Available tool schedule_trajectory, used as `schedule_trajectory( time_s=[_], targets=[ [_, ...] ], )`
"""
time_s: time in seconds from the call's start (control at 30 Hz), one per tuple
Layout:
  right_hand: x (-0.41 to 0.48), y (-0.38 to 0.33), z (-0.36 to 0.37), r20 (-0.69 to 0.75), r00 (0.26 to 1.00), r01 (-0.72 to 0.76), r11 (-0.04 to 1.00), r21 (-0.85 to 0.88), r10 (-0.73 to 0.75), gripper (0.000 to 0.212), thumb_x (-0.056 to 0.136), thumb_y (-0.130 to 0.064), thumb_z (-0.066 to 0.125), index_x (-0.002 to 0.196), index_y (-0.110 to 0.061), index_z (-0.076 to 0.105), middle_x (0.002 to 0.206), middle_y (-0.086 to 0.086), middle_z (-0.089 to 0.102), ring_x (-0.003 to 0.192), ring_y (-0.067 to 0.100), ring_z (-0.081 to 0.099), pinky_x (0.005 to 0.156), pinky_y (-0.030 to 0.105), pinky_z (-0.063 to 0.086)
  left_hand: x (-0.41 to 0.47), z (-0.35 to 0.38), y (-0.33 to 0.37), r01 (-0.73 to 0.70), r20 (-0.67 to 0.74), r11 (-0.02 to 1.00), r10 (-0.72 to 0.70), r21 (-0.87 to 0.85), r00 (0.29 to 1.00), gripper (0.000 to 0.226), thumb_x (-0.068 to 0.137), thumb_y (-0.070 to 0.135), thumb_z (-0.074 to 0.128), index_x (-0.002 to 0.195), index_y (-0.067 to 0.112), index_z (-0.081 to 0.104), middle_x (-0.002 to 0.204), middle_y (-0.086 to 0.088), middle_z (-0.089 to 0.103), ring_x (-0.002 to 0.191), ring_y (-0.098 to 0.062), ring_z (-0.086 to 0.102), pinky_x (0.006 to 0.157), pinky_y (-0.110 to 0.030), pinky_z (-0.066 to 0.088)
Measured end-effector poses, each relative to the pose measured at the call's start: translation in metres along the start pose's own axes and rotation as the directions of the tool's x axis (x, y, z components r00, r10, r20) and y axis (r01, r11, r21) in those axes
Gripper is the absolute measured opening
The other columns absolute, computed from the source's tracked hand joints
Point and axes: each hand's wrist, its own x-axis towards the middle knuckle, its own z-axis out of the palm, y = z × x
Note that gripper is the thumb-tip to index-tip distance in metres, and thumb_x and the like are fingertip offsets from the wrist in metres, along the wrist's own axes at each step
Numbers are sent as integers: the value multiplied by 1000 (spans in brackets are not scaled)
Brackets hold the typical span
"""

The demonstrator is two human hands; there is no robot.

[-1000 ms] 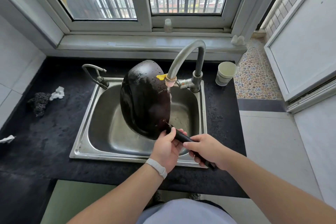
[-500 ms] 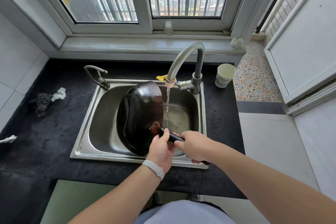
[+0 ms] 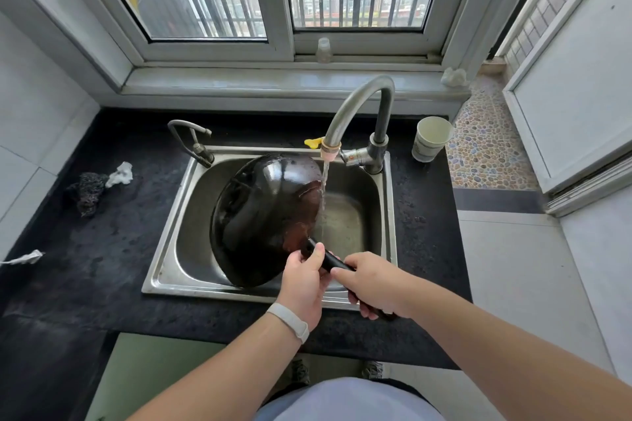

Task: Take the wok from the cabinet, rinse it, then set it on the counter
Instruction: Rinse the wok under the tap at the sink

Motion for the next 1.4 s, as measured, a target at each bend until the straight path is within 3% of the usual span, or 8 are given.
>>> schedule_trajectory(
  time_s=[0.2,0.37,0.53,0.8,1.1,1.4],
  targets=[
    [-12,-1,14,56,998,-25,987,157,16,24,104,-34,49,93,-14,56,64,5,58,41,15,51,41,24,43,-6,-11,-1,-65,-9,989,67,133,998,22,97,17,58,107,-2,56,82,-9,62,73,-17,65,67,-29,56],
    [-20,3,20,54,997,-69,979,191,59,24,104,-35,49,92,-15,57,66,5,57,42,15,50,41,23,43,-10,-15,-8,-38,-4,988,39,152,999,22,96,18,59,105,-2,55,85,-13,59,77,-20,63,71,-30,56],
    [-29,12,23,44,996,-91,974,205,84,25,104,-34,49,93,-13,56,65,5,56,42,14,49,40,23,42,-14,-17,-19,-4,37,987,-2,160,999,19,96,17,59,102,0,55,81,-12,60,71,-18,65,65,-28,56],
    [-40,31,28,22,990,-138,946,292,137,23,104,-36,49,102,-17,61,64,3,57,42,13,49,42,22,42,-18,-11,-34,52,79,985,-66,166,995,27,96,15,59,112,-6,54,96,-19,60,82,-22,67,67,-26,57],
    [-48,53,29,-21,991,-119,945,305,131,22,103,-32,52,104,-12,61,64,5,59,44,13,52,50,30,48,-23,-7,-48,102,124,971,-131,218,984,26,92,10,62,118,7,59,113,-14,71,101,-25,70,83,-36,60],
    [-54,68,32,-62,995,-58,952,302,81,13,98,-24,59,105,-14,64,67,5,61,47,15,55,48,29,50,-24,1,-56,91,153,970,-127,224,980,27,91,1,61,117,6,57,112,-16,69,103,-28,68,86,-40,58]
  ],
)
